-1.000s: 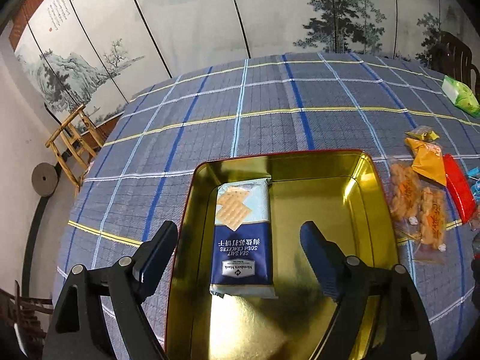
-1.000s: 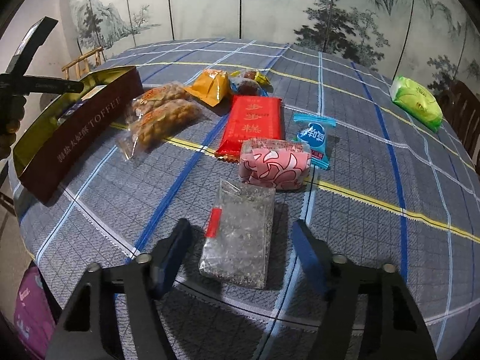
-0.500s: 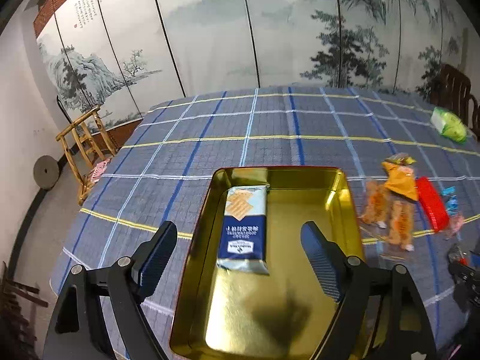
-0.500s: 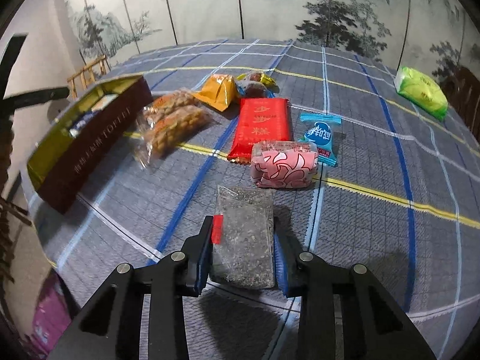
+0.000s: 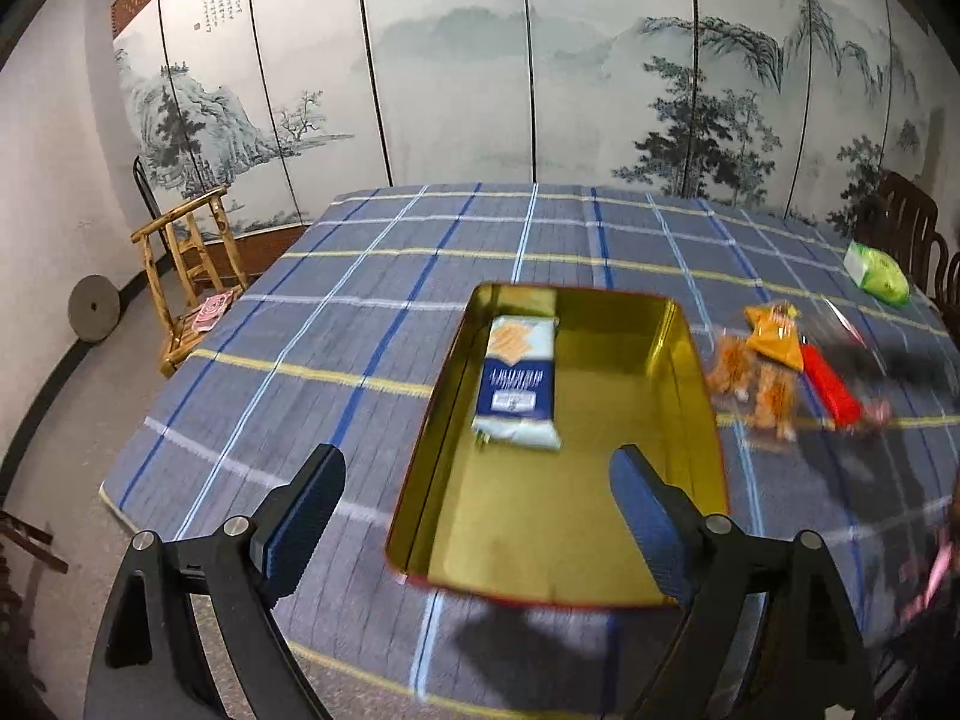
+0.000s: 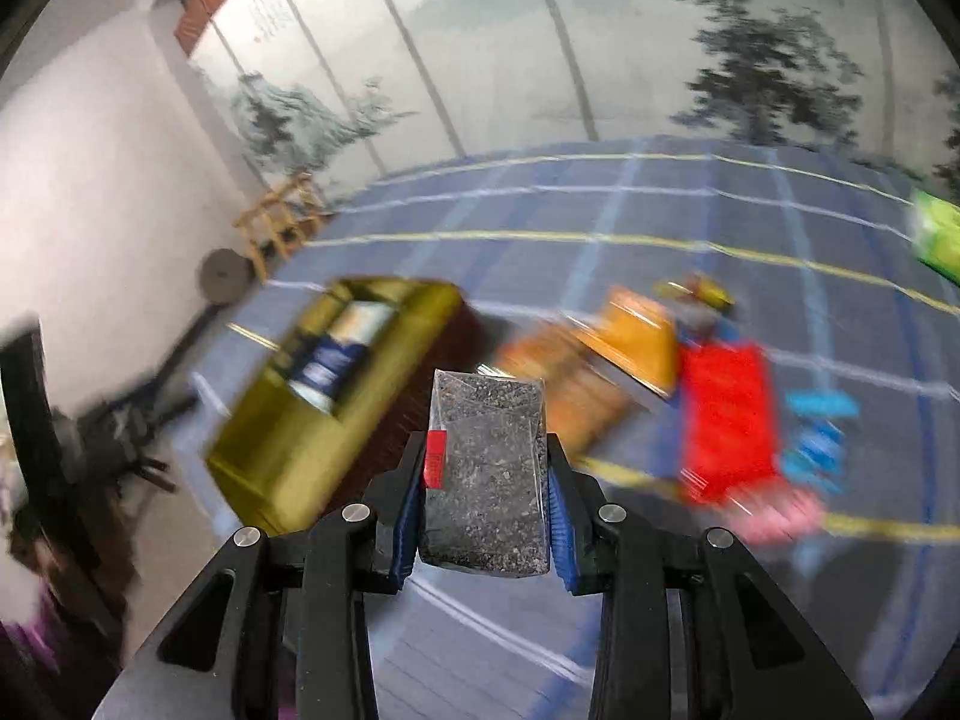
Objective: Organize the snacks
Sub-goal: 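Grasp the grey bag with the right gripper and drop it into the tin, then grasp the peanut candy bag with the right gripper and lift it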
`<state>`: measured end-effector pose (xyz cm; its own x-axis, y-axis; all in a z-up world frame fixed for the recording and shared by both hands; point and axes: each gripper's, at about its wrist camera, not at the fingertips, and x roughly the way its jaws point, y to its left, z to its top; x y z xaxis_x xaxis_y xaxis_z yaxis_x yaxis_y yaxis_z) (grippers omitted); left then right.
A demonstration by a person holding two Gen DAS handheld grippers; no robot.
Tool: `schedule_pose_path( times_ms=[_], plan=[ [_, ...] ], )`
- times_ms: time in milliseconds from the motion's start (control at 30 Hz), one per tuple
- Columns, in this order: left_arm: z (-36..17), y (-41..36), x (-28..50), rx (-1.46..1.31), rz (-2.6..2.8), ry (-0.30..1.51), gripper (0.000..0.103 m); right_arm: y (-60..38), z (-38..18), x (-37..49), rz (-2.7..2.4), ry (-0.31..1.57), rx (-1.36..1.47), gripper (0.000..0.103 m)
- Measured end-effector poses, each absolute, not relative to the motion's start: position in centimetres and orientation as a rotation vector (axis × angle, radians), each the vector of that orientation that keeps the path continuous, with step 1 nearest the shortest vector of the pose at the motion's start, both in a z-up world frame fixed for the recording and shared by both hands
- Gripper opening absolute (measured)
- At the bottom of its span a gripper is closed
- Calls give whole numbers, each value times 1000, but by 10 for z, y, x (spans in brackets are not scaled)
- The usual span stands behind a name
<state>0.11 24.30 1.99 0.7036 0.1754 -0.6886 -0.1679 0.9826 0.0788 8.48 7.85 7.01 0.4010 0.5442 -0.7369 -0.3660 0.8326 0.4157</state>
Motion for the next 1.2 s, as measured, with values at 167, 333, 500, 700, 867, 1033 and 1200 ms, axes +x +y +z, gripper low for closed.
schedule_pose_path(
  times_ms=[167, 333, 500, 700, 867, 1033, 1200],
  plan=[
    [13, 248, -17, -13, 177, 784, 87, 158, 70, 121, 675, 1040, 158, 37],
    [11, 257, -30, -49, 160, 788, 88, 208, 44, 149, 656, 1135, 140, 37],
    [4, 263, -34, -42, 164, 805, 88, 231, 20, 164, 599, 1186, 140, 37],
    [-2, 270, -34, -82, 157, 828, 88, 241, 5, 172, 540, 1196, 150, 38],
    [-2, 268, -35, -68, 153, 831, 88, 230, 15, 170, 551, 1156, 205, 43],
    [3, 262, -39, -67, 144, 812, 88, 169, 36, 134, 507, 1062, 264, 49],
    [1, 252, -33, -84, 109, 825, 89, 92, 27, 96, 324, 1086, 166, 50]
  ],
)
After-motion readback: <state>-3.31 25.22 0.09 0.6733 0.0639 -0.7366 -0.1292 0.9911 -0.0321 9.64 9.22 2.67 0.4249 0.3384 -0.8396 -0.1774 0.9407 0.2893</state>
